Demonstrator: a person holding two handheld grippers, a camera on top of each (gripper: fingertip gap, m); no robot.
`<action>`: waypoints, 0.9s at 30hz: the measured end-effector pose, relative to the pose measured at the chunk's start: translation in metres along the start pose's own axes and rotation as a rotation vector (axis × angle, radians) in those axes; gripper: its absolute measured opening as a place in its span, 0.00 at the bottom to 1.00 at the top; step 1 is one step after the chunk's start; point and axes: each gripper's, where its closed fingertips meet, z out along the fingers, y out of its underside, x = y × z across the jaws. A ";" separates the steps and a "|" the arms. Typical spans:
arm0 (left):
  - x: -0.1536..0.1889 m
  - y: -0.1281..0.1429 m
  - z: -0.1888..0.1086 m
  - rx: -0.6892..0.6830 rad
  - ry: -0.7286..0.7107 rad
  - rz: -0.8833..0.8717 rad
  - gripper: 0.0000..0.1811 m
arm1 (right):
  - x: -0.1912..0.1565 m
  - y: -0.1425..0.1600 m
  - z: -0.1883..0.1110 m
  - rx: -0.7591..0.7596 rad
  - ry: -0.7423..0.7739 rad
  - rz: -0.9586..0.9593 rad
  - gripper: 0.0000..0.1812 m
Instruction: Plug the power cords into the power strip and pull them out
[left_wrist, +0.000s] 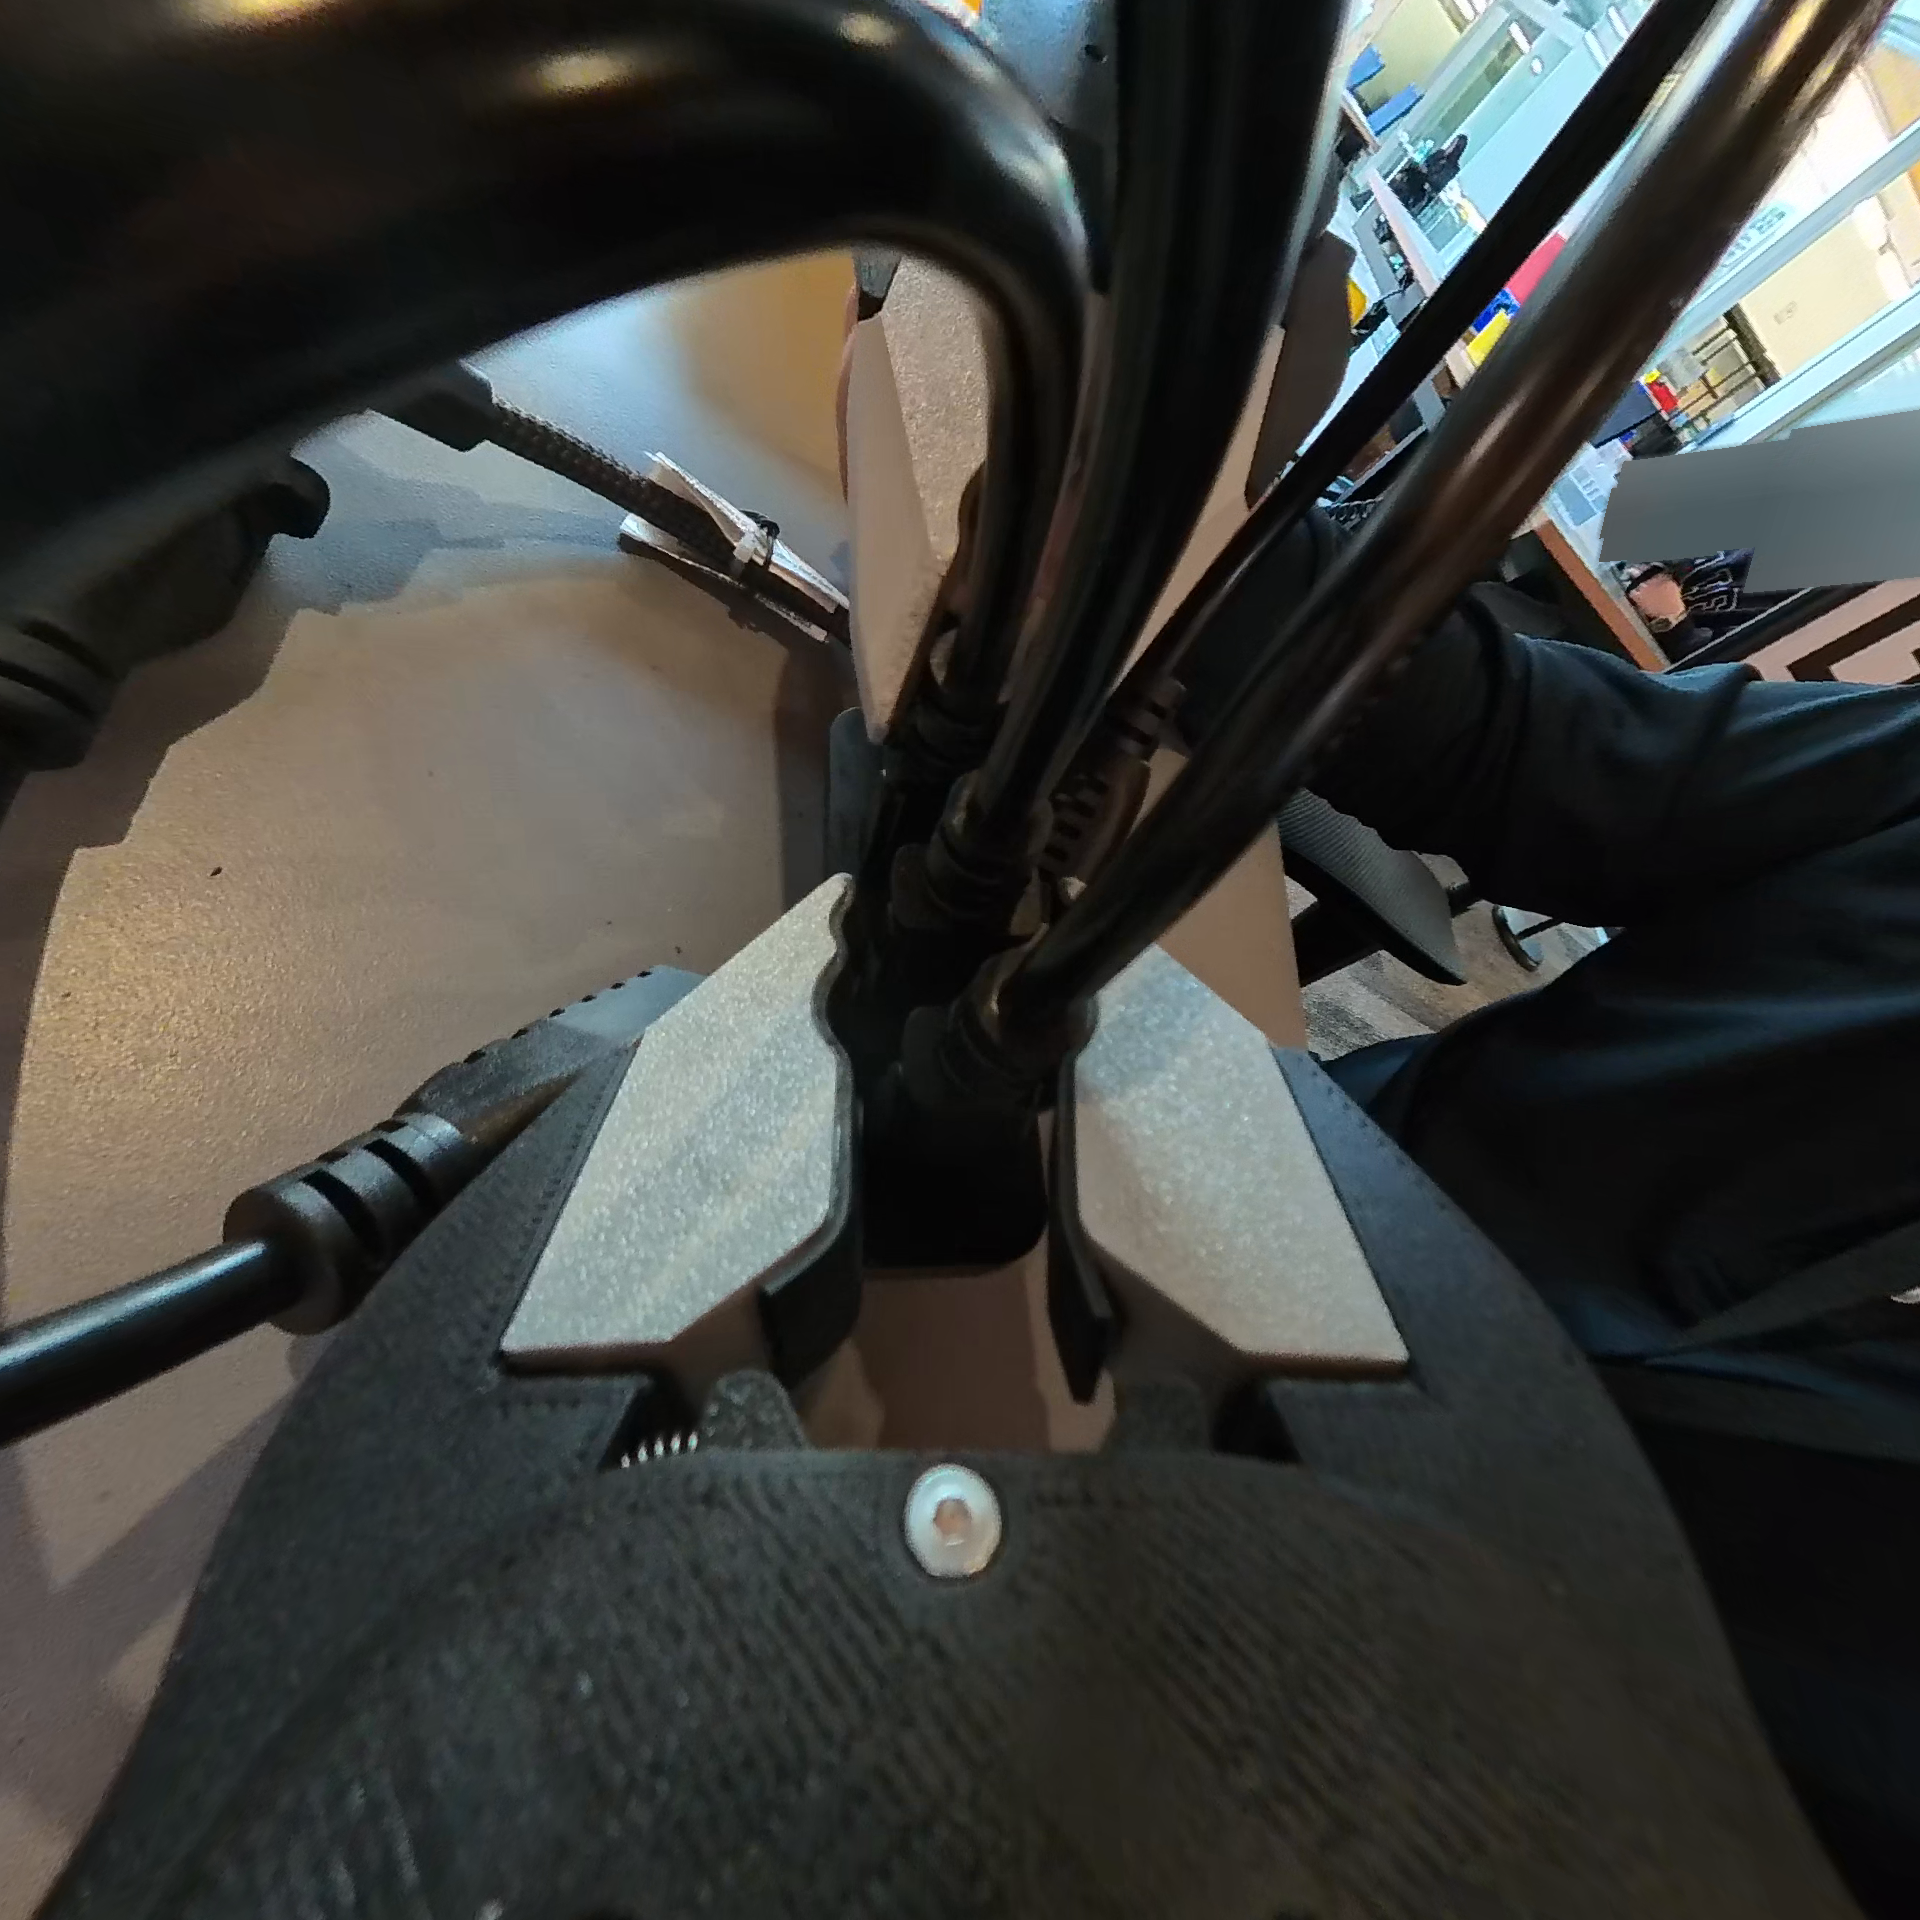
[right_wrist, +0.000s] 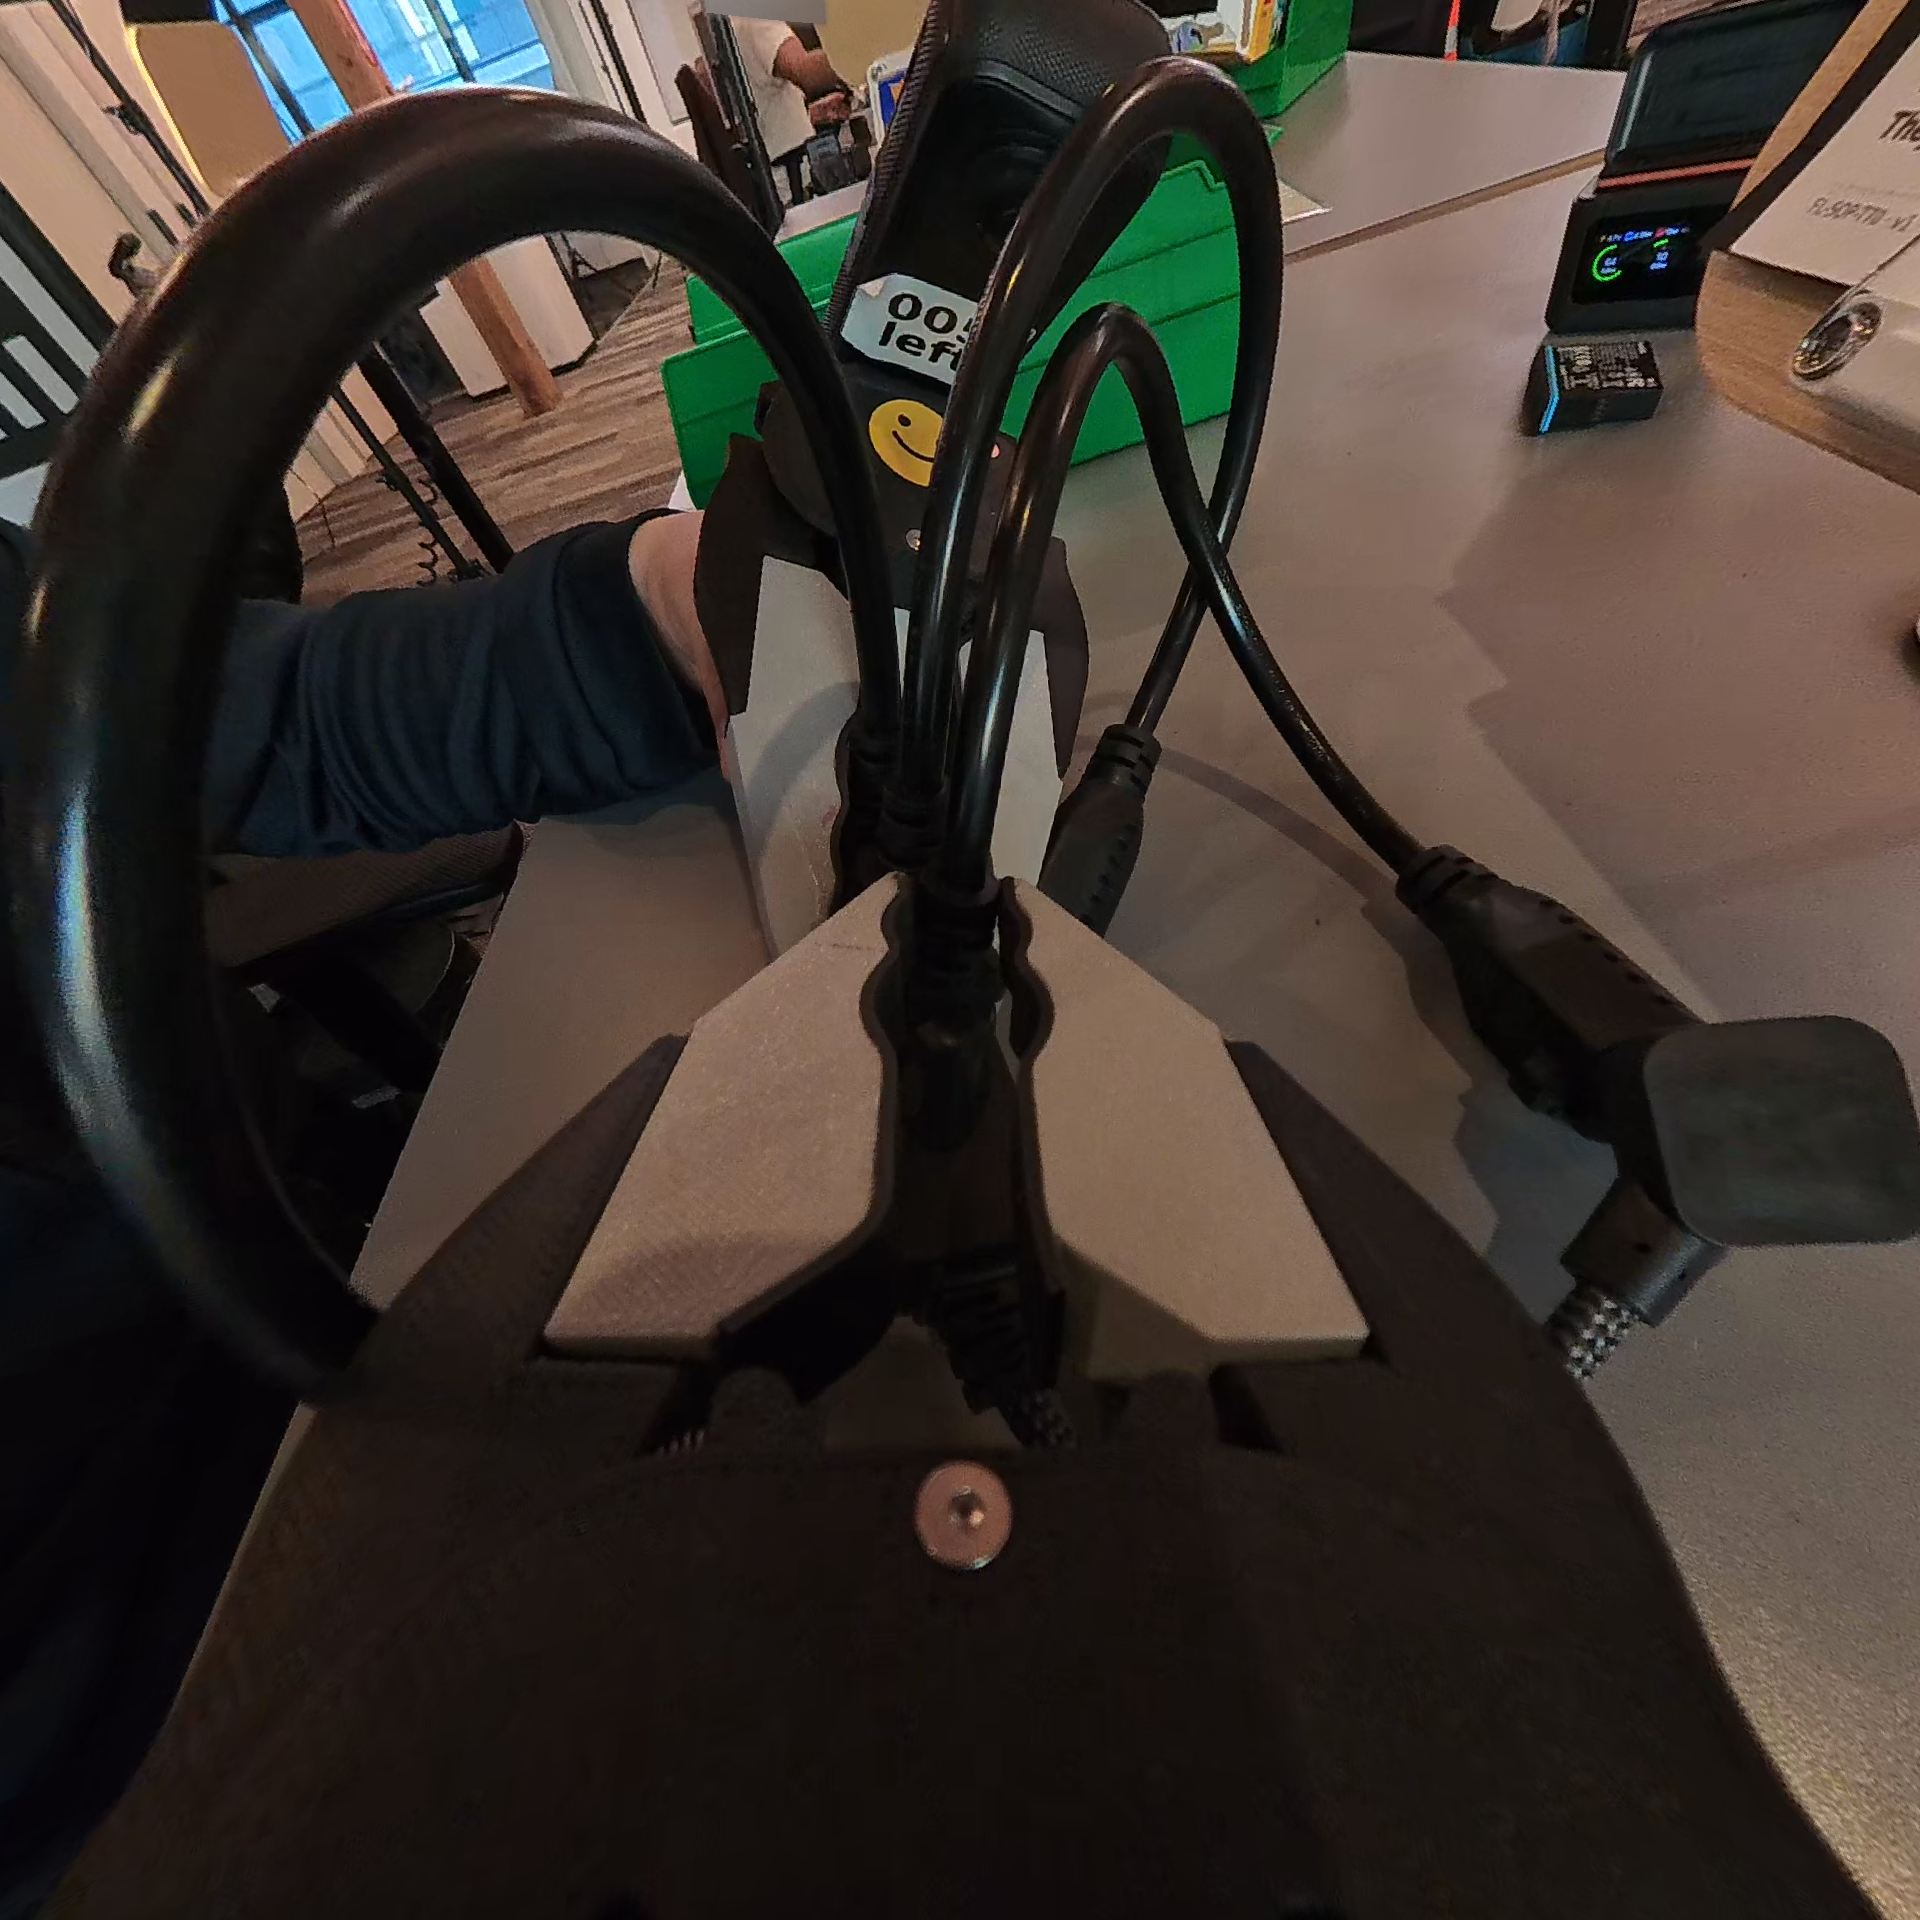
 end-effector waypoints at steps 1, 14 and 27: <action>0.000 0.000 0.000 -0.001 -0.001 0.001 0.20 | 0.000 0.000 0.000 0.000 -0.001 0.001 0.07; -0.002 0.001 0.003 -0.021 -0.057 0.080 0.18 | -0.002 0.010 0.007 -0.063 0.005 -0.014 0.09; -0.008 0.008 -0.001 -0.123 -0.221 0.366 0.14 | -0.009 0.010 -0.006 -0.098 0.008 -0.120 0.08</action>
